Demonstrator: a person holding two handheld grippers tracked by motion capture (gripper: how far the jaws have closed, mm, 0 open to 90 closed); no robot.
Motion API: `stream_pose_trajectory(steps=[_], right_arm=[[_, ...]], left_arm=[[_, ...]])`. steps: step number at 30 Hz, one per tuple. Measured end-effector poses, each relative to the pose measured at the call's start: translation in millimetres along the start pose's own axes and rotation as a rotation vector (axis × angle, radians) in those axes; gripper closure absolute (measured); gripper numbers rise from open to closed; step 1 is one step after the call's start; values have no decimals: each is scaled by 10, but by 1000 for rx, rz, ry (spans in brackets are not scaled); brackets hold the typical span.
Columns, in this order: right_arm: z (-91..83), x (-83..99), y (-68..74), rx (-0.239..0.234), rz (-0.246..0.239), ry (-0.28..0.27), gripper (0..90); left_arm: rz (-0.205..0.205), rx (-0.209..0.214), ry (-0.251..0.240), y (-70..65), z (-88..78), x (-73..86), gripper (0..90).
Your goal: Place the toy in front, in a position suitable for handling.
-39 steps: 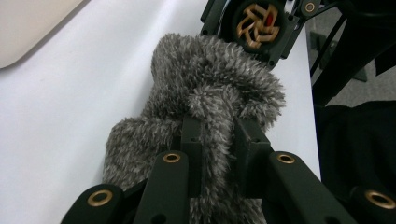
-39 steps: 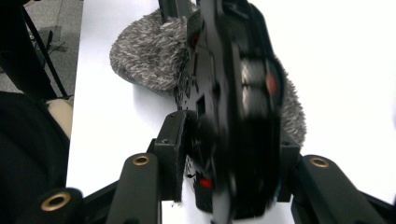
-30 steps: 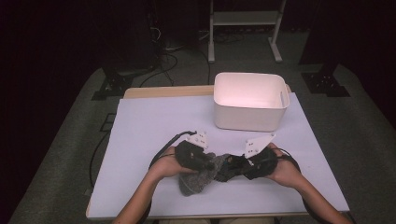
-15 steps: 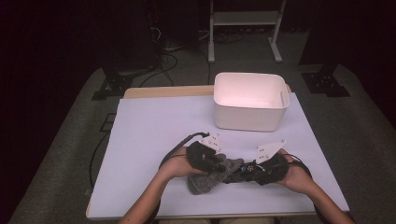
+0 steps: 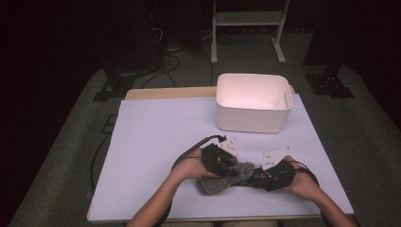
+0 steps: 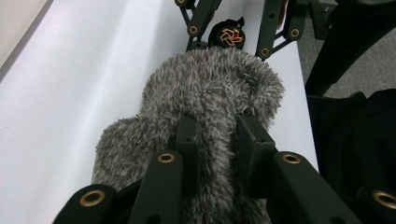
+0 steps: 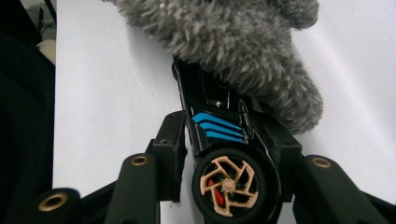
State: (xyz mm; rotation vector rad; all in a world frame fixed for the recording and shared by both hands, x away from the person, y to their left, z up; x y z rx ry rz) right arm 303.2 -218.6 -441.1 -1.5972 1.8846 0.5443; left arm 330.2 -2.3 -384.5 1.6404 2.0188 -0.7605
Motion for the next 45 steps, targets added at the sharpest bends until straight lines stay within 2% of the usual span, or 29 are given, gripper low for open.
stream_pose_trajectory(steps=[5,10,18,24,36,40,45], right_arm=[[-5,18,-3,-3,13,-4,560],[-20,45,8,1,23,-6,562],[-1,104,12,-10,42,-10,587],[15,88,23,-9,37,-7,589],[12,96,26,-9,23,-15,597],[15,86,53,6,14,-18,598],[49,44,57,10,-10,-18,604]], left_arm=[[3,-17,15,-25,30,-48,628],[21,-23,41,-52,100,-131,582],[2,-15,56,-53,196,-168,520],[-11,-26,76,-38,280,-151,394],[5,17,52,-38,193,-106,557],[3,16,30,-57,168,-66,593],[2,-11,38,-64,109,-36,599]])
Point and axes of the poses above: each handheld gripper's, and its own axes: z roughly forward along the jaws, x roughly out of its underside, y roughly to its left, the point moved 1 cm from there along z, roughly forward along the jaws, and after that the axes turned 8 degrees about -z, right-handed, at the moved point
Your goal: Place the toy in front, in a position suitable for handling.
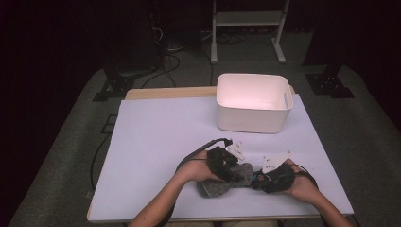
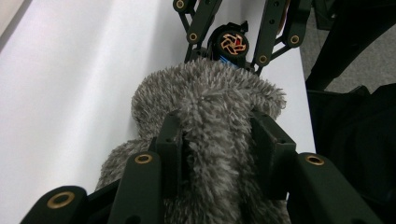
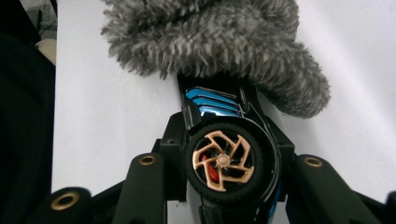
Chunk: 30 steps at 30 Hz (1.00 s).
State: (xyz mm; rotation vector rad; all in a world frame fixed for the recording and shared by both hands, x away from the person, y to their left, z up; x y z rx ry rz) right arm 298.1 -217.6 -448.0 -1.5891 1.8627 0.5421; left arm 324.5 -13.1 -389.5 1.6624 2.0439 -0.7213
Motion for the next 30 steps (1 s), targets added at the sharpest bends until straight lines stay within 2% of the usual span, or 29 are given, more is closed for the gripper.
stream_pose_trajectory(steps=[5,7,11,14,16,19,24,26,30], right_arm=[[87,-108,-47,1,-8,-10,604],[127,-176,-85,-27,-4,-30,606],[310,-323,-65,-35,-43,-1,606],[368,-401,-94,-36,-46,-13,606],[384,-447,-101,-45,-44,-23,606],[443,-520,-78,-58,-71,-14,606],[466,-488,-72,-63,-69,2,609],[434,-453,-79,-66,-67,-8,619],[388,-389,-98,-69,-35,-16,630]], left_arm=[[-18,-28,-2,52,-178,81,643],[-26,-36,11,67,-244,130,654],[-25,-55,26,69,-313,229,708],[-25,-70,27,80,-381,270,748],[-22,-63,40,84,-435,286,759],[-27,-60,50,88,-463,320,770],[-43,-63,36,108,-496,425,773],[-51,-72,34,119,-542,470,773],[-74,-95,23,129,-664,578,772]])
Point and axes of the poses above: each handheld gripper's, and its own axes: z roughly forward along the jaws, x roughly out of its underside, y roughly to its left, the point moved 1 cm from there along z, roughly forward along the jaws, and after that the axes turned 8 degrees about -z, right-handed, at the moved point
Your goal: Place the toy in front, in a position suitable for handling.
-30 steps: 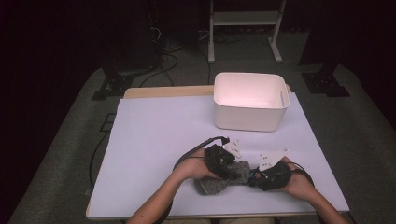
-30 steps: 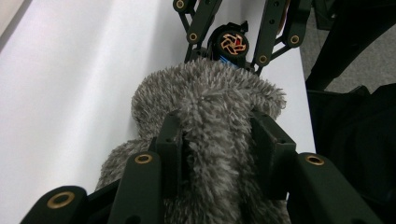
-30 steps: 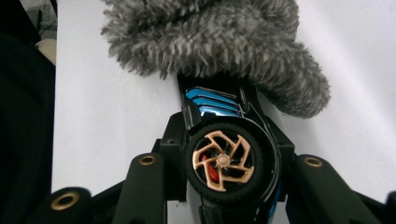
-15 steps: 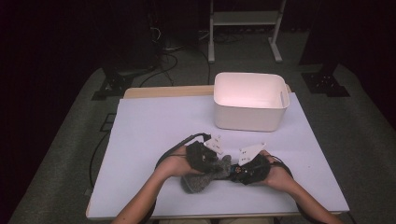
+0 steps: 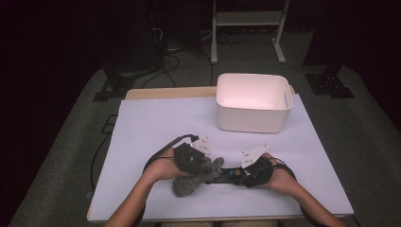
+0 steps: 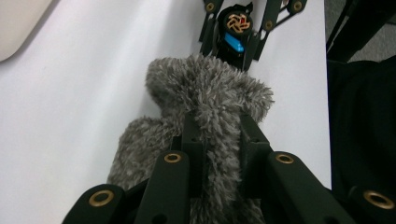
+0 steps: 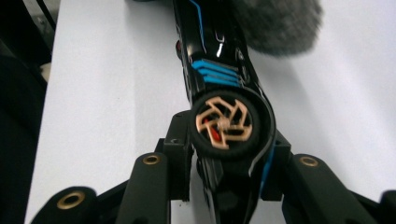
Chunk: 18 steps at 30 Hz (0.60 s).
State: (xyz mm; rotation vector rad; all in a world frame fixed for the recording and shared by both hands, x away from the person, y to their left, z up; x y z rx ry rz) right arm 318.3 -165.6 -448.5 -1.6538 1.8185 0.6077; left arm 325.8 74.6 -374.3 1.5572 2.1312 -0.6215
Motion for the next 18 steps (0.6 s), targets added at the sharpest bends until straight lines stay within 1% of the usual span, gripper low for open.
stream_pose_trajectory(steps=[1,2,5,7,8,9,11,13,16,18], right_arm=[[-2,11,-3,-2,10,-6,630],[-2,13,-4,-2,8,-6,630],[-1,11,9,6,7,-6,630],[1,15,11,7,14,-8,630],[2,17,7,5,19,-10,630],[3,18,7,3,24,-11,629],[2,21,9,5,23,-12,629],[4,27,9,6,25,-17,629],[7,36,3,5,31,-23,629],[8,39,-4,0,44,-23,628]], left_arm=[[2,-2,4,8,-14,15,772],[-6,-5,0,8,-22,32,772],[-7,4,-5,-1,-8,23,772],[-2,19,-22,-20,55,-58,772],[1,40,-36,-37,110,-111,772],[8,51,-41,-55,159,-155,772],[47,61,-23,-113,315,-304,772],[74,75,-20,-136,408,-420,771],[72,91,-25,-129,492,-499,764],[60,106,-38,-88,485,-483,764]])
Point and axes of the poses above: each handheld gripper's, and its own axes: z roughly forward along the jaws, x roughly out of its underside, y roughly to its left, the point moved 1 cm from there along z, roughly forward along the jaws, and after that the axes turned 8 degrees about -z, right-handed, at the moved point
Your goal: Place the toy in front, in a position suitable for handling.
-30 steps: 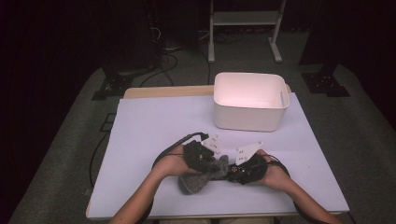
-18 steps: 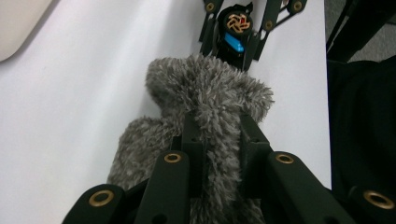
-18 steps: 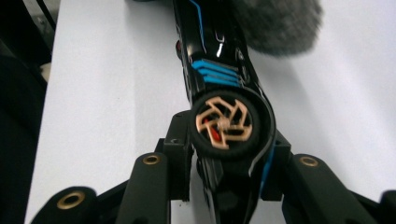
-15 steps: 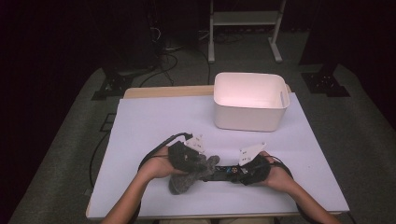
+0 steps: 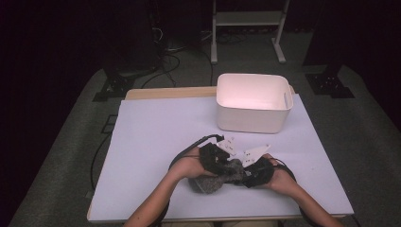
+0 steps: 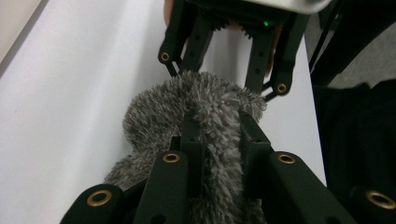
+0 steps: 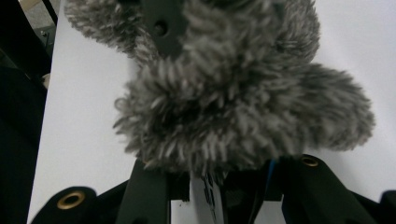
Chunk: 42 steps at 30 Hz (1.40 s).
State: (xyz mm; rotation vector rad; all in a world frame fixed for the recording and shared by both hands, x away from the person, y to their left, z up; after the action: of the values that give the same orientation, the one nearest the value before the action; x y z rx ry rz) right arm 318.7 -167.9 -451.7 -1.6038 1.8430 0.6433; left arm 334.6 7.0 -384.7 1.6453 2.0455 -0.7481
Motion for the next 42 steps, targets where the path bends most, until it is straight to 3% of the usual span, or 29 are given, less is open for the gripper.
stream_pose_trajectory(steps=[7,12,16,19,21,24,30,36,38,42], right_arm=[[2,-11,12,7,-15,6,629],[2,-11,-6,-1,-12,10,629],[1,-18,-12,-7,-14,16,626],[1,-72,-32,-43,-10,21,546],[17,-128,-27,-40,-23,32,519],[72,-225,-11,-31,-75,109,508],[69,-291,-26,-48,-99,161,462],[66,-303,-14,-59,-92,167,413],[38,-313,-18,-39,-98,145,410],[16,-377,-32,-50,-96,127,415]], left_arm=[[-12,-34,3,-16,-182,204,766],[-77,-88,-23,43,-443,470,764],[-110,-76,-54,69,-511,618,764],[-109,-70,-70,72,-494,631,764],[-106,-66,-77,70,-478,618,764],[-118,-57,-97,96,-471,613,764],[-131,-43,-109,108,-470,624,764],[-121,-50,-103,88,-475,627,764],[-122,-49,-105,76,-476,635,765],[-122,-48,-107,87,-476,630,764]])
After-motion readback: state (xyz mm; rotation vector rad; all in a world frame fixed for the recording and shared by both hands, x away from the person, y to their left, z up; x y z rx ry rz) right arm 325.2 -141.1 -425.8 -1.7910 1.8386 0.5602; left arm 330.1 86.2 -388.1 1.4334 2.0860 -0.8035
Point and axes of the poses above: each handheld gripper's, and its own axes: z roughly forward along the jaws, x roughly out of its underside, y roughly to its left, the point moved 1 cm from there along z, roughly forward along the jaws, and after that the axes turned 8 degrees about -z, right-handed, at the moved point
